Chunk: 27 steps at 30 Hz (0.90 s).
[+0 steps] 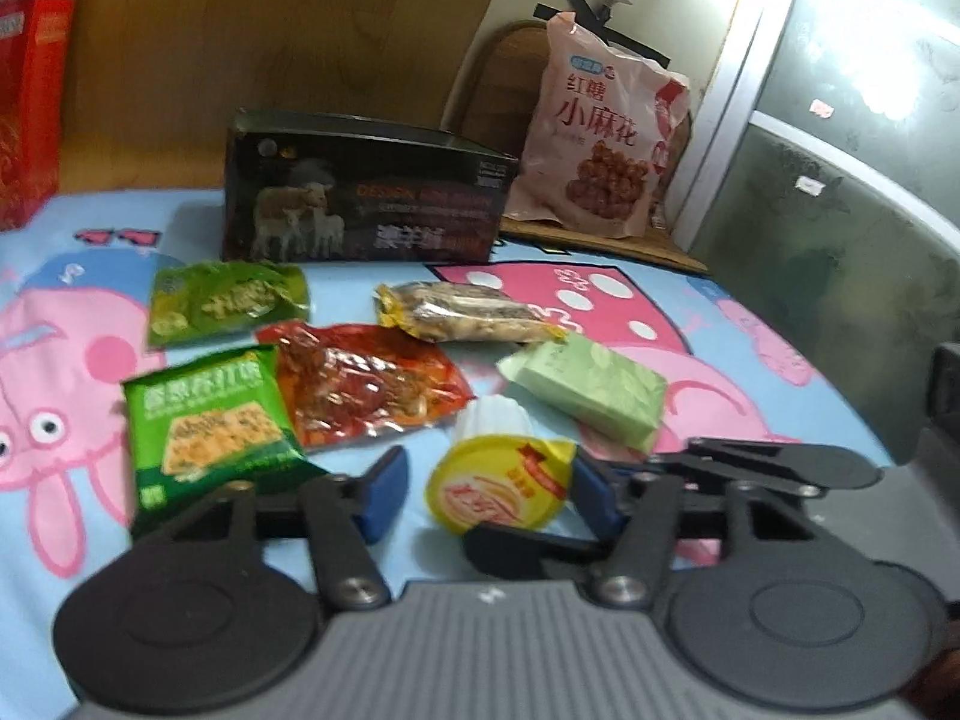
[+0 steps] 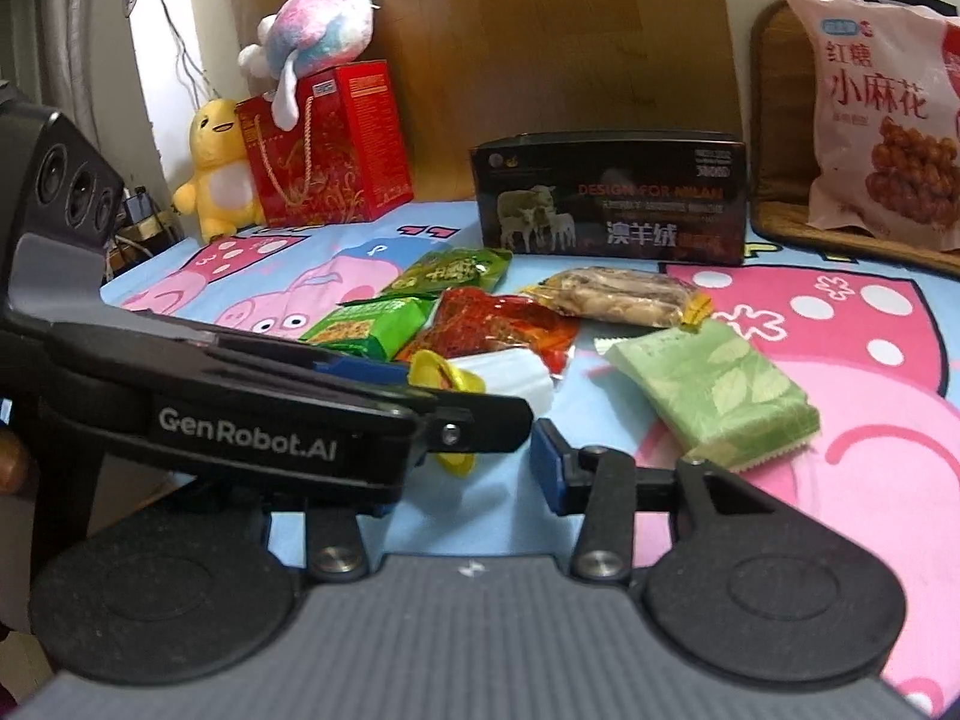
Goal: Organize snacks
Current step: 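Close the left gripper around the jelly cup and lift it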
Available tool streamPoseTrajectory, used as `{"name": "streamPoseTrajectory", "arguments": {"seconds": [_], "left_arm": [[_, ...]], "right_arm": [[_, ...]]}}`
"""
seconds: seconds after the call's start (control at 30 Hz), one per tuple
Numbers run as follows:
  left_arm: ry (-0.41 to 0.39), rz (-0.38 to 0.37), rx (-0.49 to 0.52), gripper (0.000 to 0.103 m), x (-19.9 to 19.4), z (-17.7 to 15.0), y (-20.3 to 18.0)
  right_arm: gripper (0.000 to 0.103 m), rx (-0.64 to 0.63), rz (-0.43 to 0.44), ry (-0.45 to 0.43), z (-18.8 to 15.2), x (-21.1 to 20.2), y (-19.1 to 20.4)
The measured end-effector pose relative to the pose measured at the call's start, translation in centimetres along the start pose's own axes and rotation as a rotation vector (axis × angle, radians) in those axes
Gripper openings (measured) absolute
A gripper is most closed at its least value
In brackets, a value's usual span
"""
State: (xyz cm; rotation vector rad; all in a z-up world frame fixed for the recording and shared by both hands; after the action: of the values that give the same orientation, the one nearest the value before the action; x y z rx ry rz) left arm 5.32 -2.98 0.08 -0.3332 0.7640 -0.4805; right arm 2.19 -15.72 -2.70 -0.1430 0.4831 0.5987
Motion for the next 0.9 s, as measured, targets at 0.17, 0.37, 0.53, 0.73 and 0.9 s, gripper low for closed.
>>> {"name": "streamPoseTrajectory", "arguments": {"seconds": [0.17, 0.37, 0.53, 0.73, 0.9], "left_arm": [[0.002, 0.008, -0.021, 0.049, -0.5, -0.2, 0.0], [0.022, -0.008, -0.077, 0.049, -1.1, -0.4, 0.4], [0.029, -0.014, -0.100, 0.049, -1.7, -0.8, 0.7], [0.031, -0.012, -0.105, 0.049, -2.0, -1.0, 0.8], [0.028, -0.006, -0.091, 0.049, -2.0, -1.1, 0.7]], "right_arm": [[0.044, -0.006, 0.010, 0.008, 0.1, -0.1, 0.2], [0.043, -0.038, 0.035, 0.039, 0.5, -0.4, 0.7], [0.043, -0.075, 0.040, 0.056, 0.4, -0.5, 1.3], [0.043, -0.111, 0.041, 0.074, 0.5, -0.3, 1.8], [0.044, -0.116, 0.036, 0.083, 0.5, -0.2, 1.9]]}}
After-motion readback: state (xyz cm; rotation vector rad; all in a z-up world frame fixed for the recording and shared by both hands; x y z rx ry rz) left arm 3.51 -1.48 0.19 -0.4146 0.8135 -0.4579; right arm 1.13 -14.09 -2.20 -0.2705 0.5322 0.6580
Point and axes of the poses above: each gripper's, at about its wrist camera, not at the fingertips, and x roughly the way its jaws point, y to its left, z to its top, the point moved 2 cm from there along x, roughly the way its jaws point, and after that the axes turned 11 degrees about -x, right-handed, at the moved point
